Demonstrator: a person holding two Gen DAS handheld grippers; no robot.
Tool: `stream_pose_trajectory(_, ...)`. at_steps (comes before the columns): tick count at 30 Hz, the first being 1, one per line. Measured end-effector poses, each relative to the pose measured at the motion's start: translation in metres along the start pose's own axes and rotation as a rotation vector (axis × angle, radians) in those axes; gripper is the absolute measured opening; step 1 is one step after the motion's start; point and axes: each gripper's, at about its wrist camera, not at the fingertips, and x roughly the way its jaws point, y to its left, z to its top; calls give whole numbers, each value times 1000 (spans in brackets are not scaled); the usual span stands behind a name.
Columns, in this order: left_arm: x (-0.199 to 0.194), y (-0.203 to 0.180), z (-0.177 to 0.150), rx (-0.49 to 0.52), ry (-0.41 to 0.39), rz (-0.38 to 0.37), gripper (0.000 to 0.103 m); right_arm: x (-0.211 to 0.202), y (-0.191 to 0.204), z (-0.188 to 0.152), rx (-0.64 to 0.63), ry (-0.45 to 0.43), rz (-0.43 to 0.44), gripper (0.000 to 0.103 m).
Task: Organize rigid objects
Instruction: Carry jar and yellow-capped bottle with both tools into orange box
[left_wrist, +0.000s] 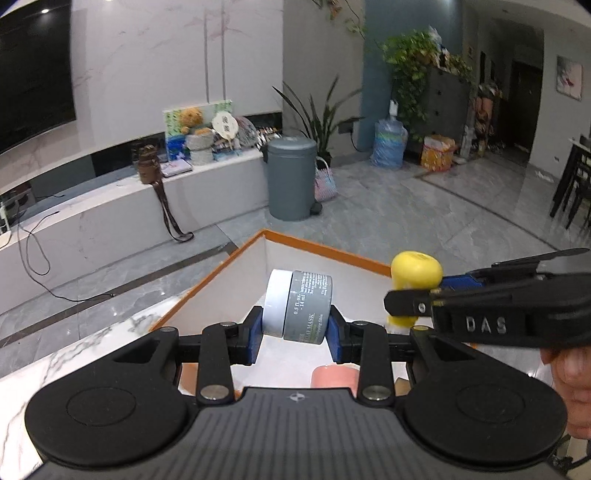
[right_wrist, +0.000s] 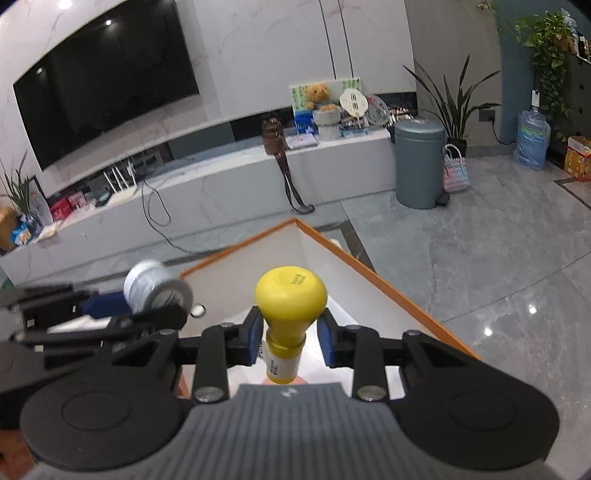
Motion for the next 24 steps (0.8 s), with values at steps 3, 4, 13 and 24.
stream_pose_trajectory(3,19,0,1,31,49,-2,39,13,-5,-6,0,38,-14,31)
stream_pose_trajectory(4,26,0,1,41,66,0,39,17,-7,-8,-1,53,-20,31)
stream_pose_trajectory(13,76,8,-1,139,265,-18,39,63,-15,-16,10,184,-70,31)
stream_pose_trajectory(24,107,14,-7,165,448,-30,39,91,-15,-17,20,290,-93,31)
